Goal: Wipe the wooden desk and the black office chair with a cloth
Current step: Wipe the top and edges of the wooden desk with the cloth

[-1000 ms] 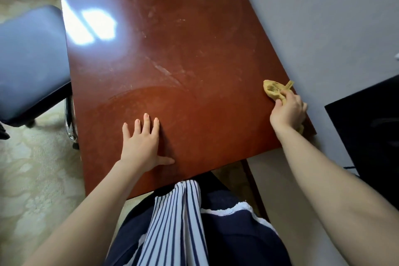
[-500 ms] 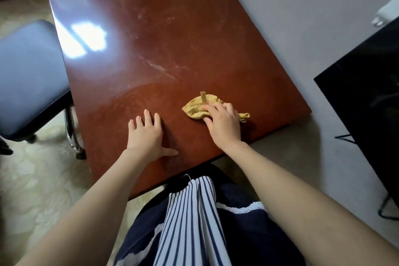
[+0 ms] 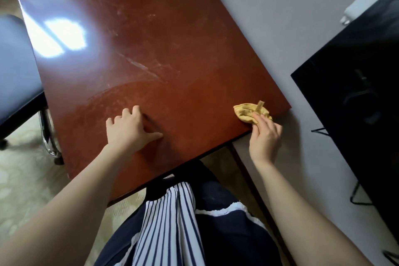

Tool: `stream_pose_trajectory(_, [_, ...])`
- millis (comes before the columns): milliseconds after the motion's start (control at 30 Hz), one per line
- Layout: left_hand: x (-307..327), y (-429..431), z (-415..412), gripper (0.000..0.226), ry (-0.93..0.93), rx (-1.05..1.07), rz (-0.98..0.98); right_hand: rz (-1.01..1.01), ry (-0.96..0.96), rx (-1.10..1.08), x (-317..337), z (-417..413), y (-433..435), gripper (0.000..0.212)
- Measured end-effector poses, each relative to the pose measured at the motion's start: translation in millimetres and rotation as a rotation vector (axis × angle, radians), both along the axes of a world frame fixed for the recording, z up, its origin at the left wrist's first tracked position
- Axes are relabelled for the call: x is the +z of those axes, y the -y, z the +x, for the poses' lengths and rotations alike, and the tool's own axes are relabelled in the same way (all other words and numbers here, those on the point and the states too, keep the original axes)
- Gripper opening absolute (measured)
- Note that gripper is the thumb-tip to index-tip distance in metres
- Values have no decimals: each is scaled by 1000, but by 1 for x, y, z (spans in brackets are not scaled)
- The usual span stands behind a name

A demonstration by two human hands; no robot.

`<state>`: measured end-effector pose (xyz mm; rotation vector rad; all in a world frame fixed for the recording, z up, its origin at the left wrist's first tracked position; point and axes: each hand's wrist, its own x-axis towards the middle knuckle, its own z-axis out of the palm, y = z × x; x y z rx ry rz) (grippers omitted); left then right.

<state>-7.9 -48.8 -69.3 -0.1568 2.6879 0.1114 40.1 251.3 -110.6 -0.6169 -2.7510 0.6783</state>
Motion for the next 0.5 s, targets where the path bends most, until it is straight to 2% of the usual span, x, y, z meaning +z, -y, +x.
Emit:
stream_pose_trajectory(100, [-1,-7,-6,87,-112,43,33,-16,26,-134,3,-30,-27,34])
stream_pose_trajectory(267, [-12,-14,-12,111,-79,105,121,-3,42,-169,3,-80,-39,35])
stream_pose_trajectory(400, [-17,-6,-12,111,-39,77,69,-93,57,-311,8,-118,-31,36])
stream_pose_trajectory(500, [-20,-1,-13,106,22,37,25,-119,140,-276,12,-156,-23,38])
